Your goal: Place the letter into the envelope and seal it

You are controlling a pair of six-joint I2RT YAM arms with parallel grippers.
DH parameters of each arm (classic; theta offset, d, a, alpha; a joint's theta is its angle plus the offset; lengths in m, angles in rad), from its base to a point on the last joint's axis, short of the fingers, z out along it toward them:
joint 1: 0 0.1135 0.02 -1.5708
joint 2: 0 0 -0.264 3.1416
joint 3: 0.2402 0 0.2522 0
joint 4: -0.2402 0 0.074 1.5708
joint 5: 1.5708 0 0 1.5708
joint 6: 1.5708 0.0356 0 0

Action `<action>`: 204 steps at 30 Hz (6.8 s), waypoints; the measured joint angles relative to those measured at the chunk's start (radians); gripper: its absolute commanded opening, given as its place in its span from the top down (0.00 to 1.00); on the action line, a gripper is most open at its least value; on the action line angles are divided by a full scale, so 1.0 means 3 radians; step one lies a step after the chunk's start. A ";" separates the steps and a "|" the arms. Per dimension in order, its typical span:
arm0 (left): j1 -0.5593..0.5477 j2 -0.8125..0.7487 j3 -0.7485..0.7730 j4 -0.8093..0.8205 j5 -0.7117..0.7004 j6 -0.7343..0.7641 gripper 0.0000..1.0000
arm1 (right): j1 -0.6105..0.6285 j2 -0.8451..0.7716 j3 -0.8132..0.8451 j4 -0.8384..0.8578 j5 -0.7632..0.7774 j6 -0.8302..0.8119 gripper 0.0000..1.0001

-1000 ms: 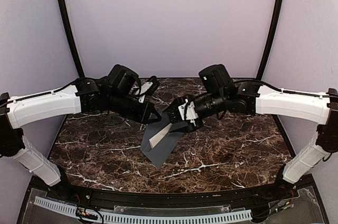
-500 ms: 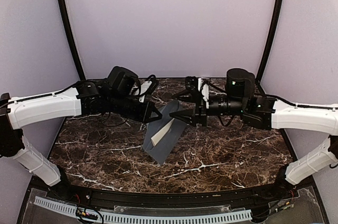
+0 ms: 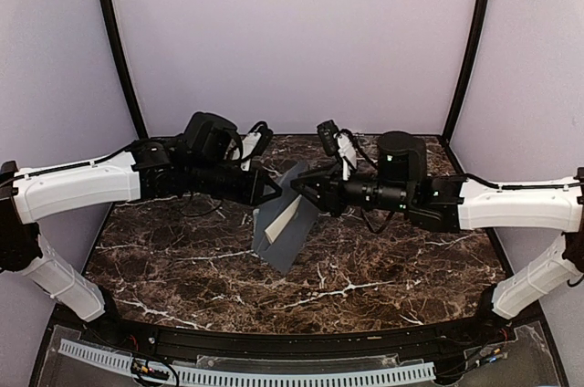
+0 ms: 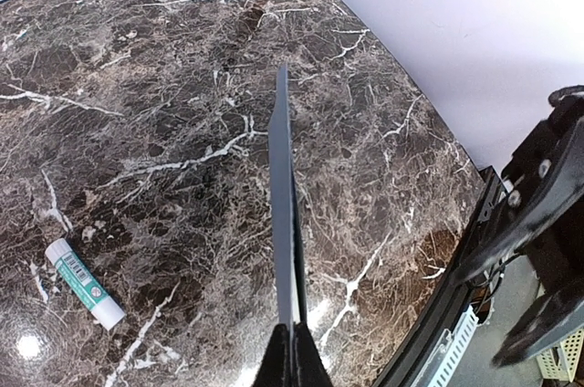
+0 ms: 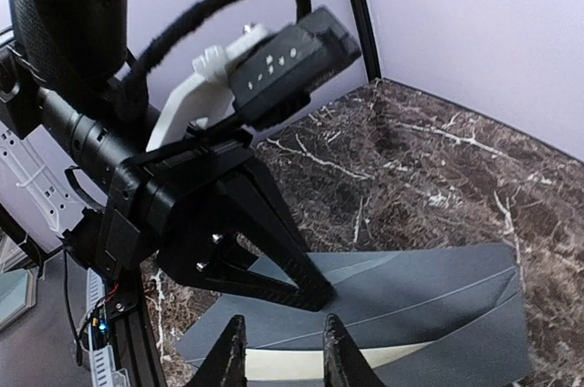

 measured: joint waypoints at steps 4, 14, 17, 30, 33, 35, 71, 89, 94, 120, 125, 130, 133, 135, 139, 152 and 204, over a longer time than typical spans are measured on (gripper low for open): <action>0.0000 0.0009 0.0008 0.0025 -0.0017 0.0000 1.00 | 0.0168 0.0202 0.0060 -0.0079 0.0160 0.0056 0.82; 0.0000 0.0134 0.0111 0.0039 -0.0013 -0.0008 1.00 | 0.0313 0.0446 0.0118 -0.0189 0.0394 0.0076 0.87; 0.0000 0.0135 0.0117 0.0039 0.0001 -0.0015 1.00 | 0.0323 0.0543 0.0174 -0.0188 0.0417 0.0072 0.89; 0.0000 0.0141 0.0210 0.0043 0.0061 -0.0071 1.00 | 0.0352 0.0675 0.0196 -0.0136 0.0448 0.0064 0.92; 0.0000 0.0141 0.0212 0.0043 0.0081 -0.0078 1.00 | 0.0355 0.0722 0.0196 -0.0137 0.0511 0.0061 0.92; 0.0000 0.0140 0.0217 0.0043 0.0092 -0.0085 1.00 | 0.0356 0.0755 0.0196 -0.0136 0.0530 0.0052 0.92; -0.0001 0.0141 0.0187 0.0546 -0.0243 0.0081 1.00 | -0.0354 0.0484 -0.0109 -0.0135 -0.0045 0.0971 0.11; -0.0001 0.0276 0.0046 0.0985 -0.0239 0.0205 1.00 | -0.0556 0.0833 -0.0117 0.0340 -0.0842 0.1815 0.01; -0.0001 0.0277 0.0046 0.1003 -0.0237 0.0206 1.00 | -0.0556 0.0874 -0.0118 0.0333 -0.0755 0.1849 0.04; -0.0001 0.0291 0.0043 0.1015 -0.0137 0.0205 1.00 | -0.0612 0.1099 -0.0123 0.0426 -0.0585 0.1843 0.08; -0.0001 0.0294 0.0043 0.1013 -0.0188 0.0206 1.00 | -0.0631 0.1088 -0.0134 0.0427 -0.0654 0.1755 0.08; -0.0001 0.0294 0.0043 0.1012 -0.0240 0.0210 1.00 | -0.0656 0.0969 -0.0141 0.0315 -0.0750 0.1542 0.06; -0.0001 0.0294 0.0043 0.1010 -0.0248 0.0220 1.00 | -0.0682 0.0819 -0.0161 0.0212 -0.0830 0.1380 0.04; -0.0001 0.0294 0.0043 0.1006 -0.0249 0.0231 1.00 | -0.0703 0.0655 -0.0195 0.0112 -0.0852 0.1254 0.03; -0.0001 0.0294 0.0045 0.0988 -0.0237 0.0233 1.00 | -0.0753 0.0220 -0.0326 -0.0093 -0.0718 0.1029 0.01; -0.0008 0.0529 0.0154 0.1053 -0.0010 -0.0055 1.00 | -0.1012 -0.0928 -0.1035 -0.0402 0.0317 0.0797 0.01; -0.0085 0.1784 0.0072 0.1699 -0.0259 -0.0999 0.89 | -0.1061 -0.2026 -0.1537 -0.0933 0.1258 0.0959 0.01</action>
